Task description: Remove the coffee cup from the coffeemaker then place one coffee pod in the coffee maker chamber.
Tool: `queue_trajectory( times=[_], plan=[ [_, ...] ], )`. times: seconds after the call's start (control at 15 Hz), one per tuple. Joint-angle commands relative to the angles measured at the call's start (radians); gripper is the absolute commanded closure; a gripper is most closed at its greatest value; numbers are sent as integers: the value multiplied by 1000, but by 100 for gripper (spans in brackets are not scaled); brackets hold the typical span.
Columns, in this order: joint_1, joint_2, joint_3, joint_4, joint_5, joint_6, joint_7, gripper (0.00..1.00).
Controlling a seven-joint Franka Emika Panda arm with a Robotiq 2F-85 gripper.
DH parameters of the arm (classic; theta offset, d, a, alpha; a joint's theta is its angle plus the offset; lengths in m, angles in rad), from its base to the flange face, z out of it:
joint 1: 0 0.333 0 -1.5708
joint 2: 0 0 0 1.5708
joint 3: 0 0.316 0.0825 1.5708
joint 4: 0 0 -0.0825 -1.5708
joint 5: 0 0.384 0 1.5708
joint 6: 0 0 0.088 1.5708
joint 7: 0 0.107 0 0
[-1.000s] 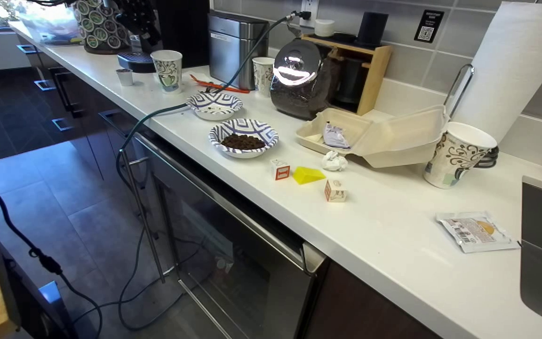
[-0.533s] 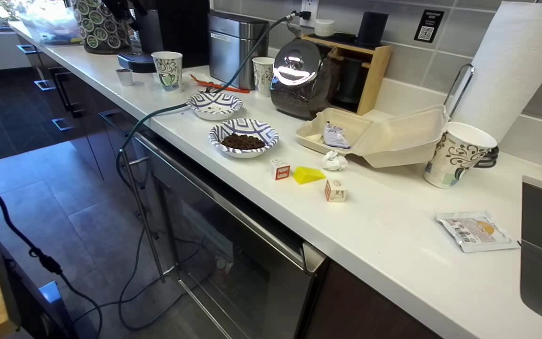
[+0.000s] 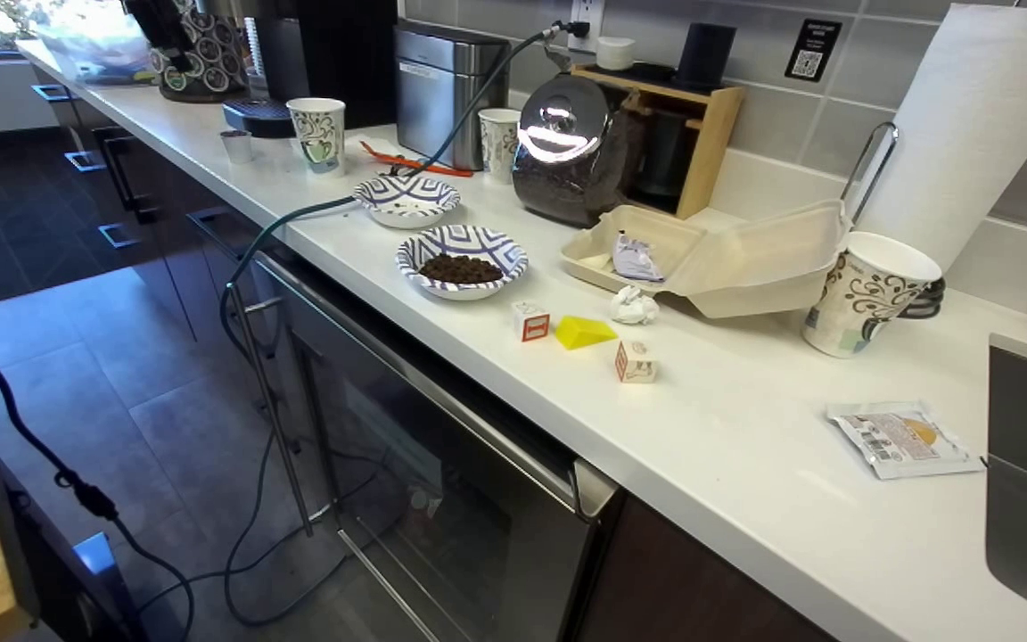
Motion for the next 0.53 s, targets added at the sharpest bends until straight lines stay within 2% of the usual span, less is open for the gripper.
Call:
queue_trajectory(
  times=[0.0,0.07,0.13,0.33,0.47],
  plan=[
    [-47,96,27,81,-199,-108,-4,0],
    [-40,119,17,94,-214,-102,-58,0],
    [-23,146,5,97,-159,-58,-151,0],
    [0,228,3,137,-38,-58,-349,0],
    [9,279,-8,174,-17,-98,-402,0]
  ],
)
